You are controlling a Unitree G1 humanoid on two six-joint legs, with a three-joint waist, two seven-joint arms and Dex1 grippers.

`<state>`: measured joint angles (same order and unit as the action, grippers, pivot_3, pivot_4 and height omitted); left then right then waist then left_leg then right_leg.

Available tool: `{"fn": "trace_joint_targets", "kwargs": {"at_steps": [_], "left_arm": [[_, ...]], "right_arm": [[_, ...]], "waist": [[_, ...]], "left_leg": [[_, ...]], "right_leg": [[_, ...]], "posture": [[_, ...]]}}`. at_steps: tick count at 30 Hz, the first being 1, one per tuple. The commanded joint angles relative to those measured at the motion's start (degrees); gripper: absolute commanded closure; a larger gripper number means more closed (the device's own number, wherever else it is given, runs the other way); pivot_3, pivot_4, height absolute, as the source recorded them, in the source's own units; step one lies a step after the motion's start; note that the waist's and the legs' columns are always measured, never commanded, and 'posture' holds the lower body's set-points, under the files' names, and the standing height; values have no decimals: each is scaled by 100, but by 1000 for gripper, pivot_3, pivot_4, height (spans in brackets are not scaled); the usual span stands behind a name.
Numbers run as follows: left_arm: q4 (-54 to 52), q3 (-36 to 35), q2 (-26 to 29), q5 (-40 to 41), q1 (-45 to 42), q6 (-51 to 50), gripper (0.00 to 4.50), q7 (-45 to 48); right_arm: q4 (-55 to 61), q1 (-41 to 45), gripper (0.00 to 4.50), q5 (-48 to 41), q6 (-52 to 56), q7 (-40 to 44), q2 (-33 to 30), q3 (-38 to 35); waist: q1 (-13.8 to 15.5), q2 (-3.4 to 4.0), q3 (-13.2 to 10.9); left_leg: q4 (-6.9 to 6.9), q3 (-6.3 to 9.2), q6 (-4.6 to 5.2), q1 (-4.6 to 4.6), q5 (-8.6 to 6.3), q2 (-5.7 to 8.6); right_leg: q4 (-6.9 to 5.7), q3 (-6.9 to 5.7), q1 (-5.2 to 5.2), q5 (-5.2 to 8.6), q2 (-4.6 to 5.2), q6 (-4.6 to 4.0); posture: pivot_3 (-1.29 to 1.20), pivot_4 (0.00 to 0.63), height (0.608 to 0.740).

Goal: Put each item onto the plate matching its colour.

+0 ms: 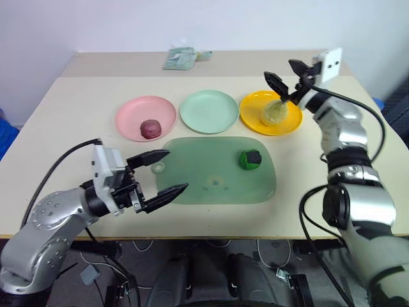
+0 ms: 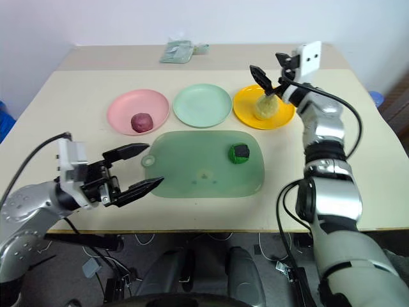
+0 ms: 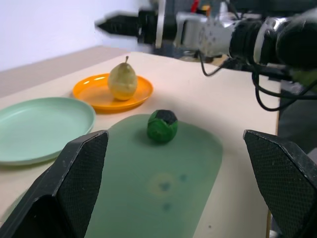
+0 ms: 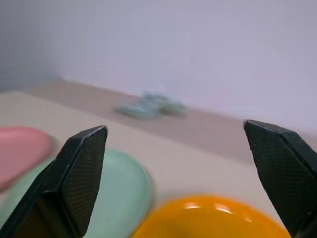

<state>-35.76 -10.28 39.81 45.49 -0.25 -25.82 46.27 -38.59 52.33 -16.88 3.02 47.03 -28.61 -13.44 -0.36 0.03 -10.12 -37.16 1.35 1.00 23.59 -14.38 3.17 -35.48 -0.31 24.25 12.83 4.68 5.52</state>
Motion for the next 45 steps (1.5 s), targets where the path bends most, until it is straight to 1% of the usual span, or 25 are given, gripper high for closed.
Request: {"fn": "trace_joint_targets", "kwargs": {"at_steps": [1,3,5,7,10,18,25,26,27,29,30,31,32,35,39,43,45], "left_arm": [[211,131,17,-39,-260,130,0,350],[412,216,42,-112,-406,187,0,562],[602,311,1,-186,-577,230,0,707],[734,399,-65,-224,-729,248,0,803],[836,494,-128,-282,-857,283,0,896],[882,382,-134,-371,-867,311,0,1015],[502,240,-123,-356,-486,294,0,782],[451,210,-117,-352,-420,297,0,747],[412,187,-116,-351,-373,297,0,711],[364,137,-108,-352,-297,303,0,661],[349,114,-104,-351,-270,308,0,640],[327,90,-109,-345,-248,306,0,607],[301,72,-116,-340,-227,302,0,572],[216,28,-142,-337,-143,300,0,468],[90,12,-203,-339,-40,291,0,278],[-57,-8,-275,-378,95,311,0,48],[-136,-57,-307,-393,156,300,0,-96]], "right_arm": [[2390,-1263,19,-471,1258,163,-335,112],[3314,-1967,19,-628,1776,90,-467,139],[3877,-2444,19,-792,2173,-13,-484,140],[4198,-2753,19,-863,2480,-129,-449,188],[4347,-3005,19,-896,2743,-144,-362,371],[3469,-2910,19,-579,2493,67,-131,1020],[2931,-2735,19,-407,2349,216,8,1315],[2839,-2703,256,-349,2259,202,38,1336],[2746,-2655,541,-307,2175,172,73,1329],[2636,-2528,1320,-309,2087,153,139,1279],[2617,-2464,1873,-312,2033,150,167,1260],[2587,-2377,2260,-301,1939,129,203,1235],[2551,-2270,2476,-327,1864,118,258,1197],[2296,-1755,2476,-409,1631,73,500,1082],[1316,-856,2476,-243,1098,-94,885,1037],[-470,227,2476,162,65,-209,1373,1147],[-1512,795,2476,342,-458,-510,1665,1087]], "waist": [[11,2,-1],[-4,7,-2],[-53,17,-8],[-72,17,-8],[-40,15,-7],[-22,6,-9],[-28,7,-9],[-28,7,-9],[-29,6,-9],[-29,7,-9],[-29,7,-9],[-29,7,-9],[-29,7,-9],[-45,7,-10],[-56,8,-10],[-69,7,-9],[-79,7,-10]], "left_leg": [[2,0,2,0,-1,0],[5,-2,2,0,-2,0],[1,-7,2,0,-2,-1],[-4,-15,2,-11,-1,-1],[-8,-14,4,-17,0,-2],[-8,-15,5,-11,0,-1],[-5,-15,5,-11,0,-1],[-5,-15,5,-11,0,-2],[-5,-15,5,-11,-1,-2],[-6,-14,5,-12,-1,-1],[-6,-14,4,-12,-1,-2],[-6,-14,5,-12,-1,-1],[-6,-14,4,-12,-1,-2],[-5,-15,4,-12,-1,-1],[-3,-14,2,-12,0,-1],[0,-16,1,-13,1,-1],[2,-15,0,-13,1,-1]], "right_leg": [[3,0,1,0,1,1],[2,1,6,0,3,0],[-1,5,7,3,3,-4],[-7,19,7,11,-2,-18],[-10,19,2,11,-3,-21],[2,19,1,10,-1,-19],[2,19,4,10,-1,-19],[2,20,4,10,0,-19],[1,19,3,10,0,-19],[1,20,3,10,0,-20],[1,20,3,10,1,-20],[1,19,3,10,0,-20],[1,19,4,10,0,-20],[1,20,5,10,0,-20],[-5,19,9,5,-2,-13],[-6,18,11,2,-3,-10],[-6,18,11,1,-4,-9]], "posture": [[0,150,740],[0,150,740],[0,150,740],[0,150,740],[0,150,740],[0,150,740],[0,150,740],[0,150,740],[0,150,740],[0,150,740],[0,150,740],[0,150,740],[0,150,740],[0,150,740],[0,150,740],[0,150,740],[0,150,740]]}}
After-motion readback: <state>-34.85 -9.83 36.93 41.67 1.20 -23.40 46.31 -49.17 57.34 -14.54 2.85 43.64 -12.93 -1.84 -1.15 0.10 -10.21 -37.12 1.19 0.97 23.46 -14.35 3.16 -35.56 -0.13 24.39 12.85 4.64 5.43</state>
